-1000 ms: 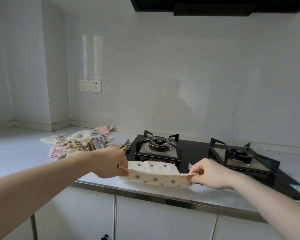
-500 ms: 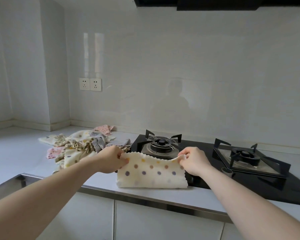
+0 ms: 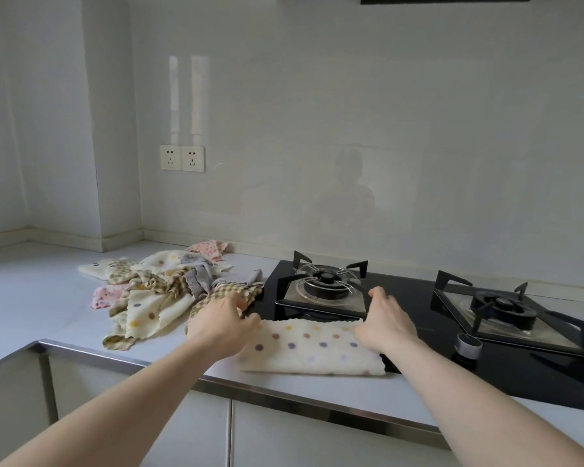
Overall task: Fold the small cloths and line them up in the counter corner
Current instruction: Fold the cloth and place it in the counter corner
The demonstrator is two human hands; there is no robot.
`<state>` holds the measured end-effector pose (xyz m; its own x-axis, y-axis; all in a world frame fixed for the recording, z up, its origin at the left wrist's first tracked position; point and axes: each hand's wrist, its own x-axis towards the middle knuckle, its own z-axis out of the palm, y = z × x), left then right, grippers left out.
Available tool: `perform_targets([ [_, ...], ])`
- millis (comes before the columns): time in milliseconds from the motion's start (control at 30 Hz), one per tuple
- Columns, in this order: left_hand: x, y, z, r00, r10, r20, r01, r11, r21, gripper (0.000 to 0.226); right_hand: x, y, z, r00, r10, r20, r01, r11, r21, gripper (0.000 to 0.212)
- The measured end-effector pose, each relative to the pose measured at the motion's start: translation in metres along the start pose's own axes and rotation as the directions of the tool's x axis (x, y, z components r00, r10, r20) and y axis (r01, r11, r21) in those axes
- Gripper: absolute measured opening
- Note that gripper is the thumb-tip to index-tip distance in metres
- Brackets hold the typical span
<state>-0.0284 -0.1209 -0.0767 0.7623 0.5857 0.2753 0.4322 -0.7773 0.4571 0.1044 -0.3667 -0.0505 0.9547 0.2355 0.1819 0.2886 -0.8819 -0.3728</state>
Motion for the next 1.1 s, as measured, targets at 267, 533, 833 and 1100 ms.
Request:
perform_targets([
  [267, -0.011, -0.012, 0.027, 1.000, -0.025, 0.004, 0.026, 0.998, -0.049, 0.048, -0.008, 0.003, 0.006, 0.985, 0.025, 0.172, -0.014, 0.998, -0.064, 0.056],
  [533, -0.012, -0.017, 0.027, 0.998, 0.012, -0.057, -0.021, 0.986, -0.168, 0.023, -0.006, 0.000, 0.000, 0.941, 0.138, 0.310, -0.162, 0.986, 0.051, 0.028],
  [833, -0.013, -0.019, 0.024, 0.994, 0.002, -0.107, -0.033, 0.957, -0.287, 0.019, -0.005, 0.003, -0.008, 0.947, 0.163, 0.276, -0.270, 0.871, 0.410, 0.033],
  [1100, -0.013, -0.022, 0.019, 0.999, 0.033, 0.000, -0.029, 0.889, -0.457, 0.026, -0.005, -0.045, -0.016, 0.980, 0.057, 0.191, -0.168, 0.753, 0.636, 0.067],
])
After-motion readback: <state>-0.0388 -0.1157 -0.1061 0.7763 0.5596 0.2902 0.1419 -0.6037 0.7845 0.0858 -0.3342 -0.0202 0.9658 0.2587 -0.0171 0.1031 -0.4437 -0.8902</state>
